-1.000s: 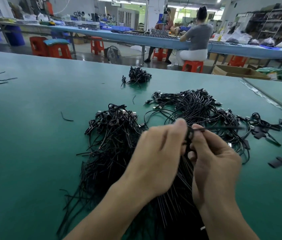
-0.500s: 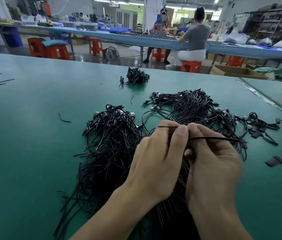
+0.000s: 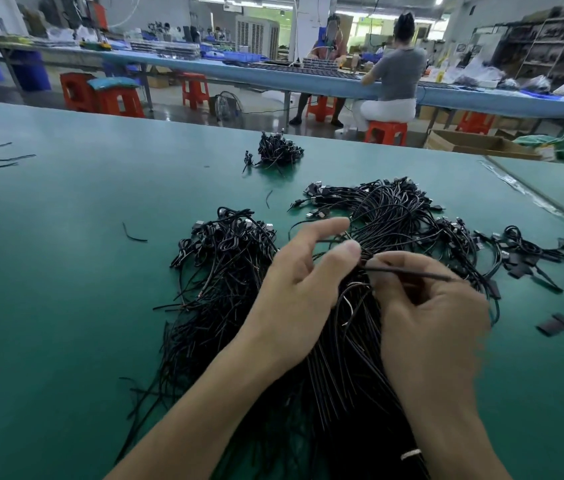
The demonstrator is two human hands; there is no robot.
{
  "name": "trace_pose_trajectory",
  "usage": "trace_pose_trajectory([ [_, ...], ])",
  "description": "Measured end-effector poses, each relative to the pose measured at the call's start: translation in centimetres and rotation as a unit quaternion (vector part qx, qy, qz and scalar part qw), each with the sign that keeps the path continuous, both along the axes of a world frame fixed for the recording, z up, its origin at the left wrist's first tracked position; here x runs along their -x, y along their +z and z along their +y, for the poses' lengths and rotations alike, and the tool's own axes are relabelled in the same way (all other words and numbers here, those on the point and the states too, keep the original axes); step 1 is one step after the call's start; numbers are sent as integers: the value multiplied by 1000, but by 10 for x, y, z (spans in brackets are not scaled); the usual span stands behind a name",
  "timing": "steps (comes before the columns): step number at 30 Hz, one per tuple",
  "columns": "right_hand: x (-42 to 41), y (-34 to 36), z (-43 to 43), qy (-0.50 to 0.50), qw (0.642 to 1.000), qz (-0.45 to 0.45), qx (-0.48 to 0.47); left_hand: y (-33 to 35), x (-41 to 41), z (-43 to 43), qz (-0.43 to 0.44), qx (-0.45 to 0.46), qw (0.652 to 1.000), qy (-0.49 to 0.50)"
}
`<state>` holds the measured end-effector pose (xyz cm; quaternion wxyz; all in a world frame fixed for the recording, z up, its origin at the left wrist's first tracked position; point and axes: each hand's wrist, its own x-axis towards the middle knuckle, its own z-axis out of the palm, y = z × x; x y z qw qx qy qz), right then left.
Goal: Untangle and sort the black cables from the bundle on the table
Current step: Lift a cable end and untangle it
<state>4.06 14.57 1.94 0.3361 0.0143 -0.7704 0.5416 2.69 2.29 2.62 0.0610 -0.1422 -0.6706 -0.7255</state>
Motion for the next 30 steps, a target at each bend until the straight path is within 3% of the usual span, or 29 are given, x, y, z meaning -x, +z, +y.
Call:
trace_pose_trajectory([
  [4,2,-1,-1,-26,999,38,-14,-7,0,5,-29,47,996,-69],
  [7,-4,0,-9,-8,993,84,-87,-8,-1,7,-31,9,996,-79],
  [9,-6,-1,-10,7,987,97,-131,-7,0,6,-19,-18,998,-49],
  [12,-7,-2,-8,51,988,73,-127,-3,0,5,-17,-36,999,14],
  [15,-6,-4,-7,83,980,79,-164,-4,3,3,-5,-5,996,93],
  [19,-4,-4,-1,126,947,108,-274,-11,8,-3,-24,61,992,111],
  [24,-4,10,15,144,920,97,-352,-13,8,-5,-86,116,989,31],
  [30,-4,17,21,213,945,19,-246,-2,2,-10,-194,118,958,-175],
])
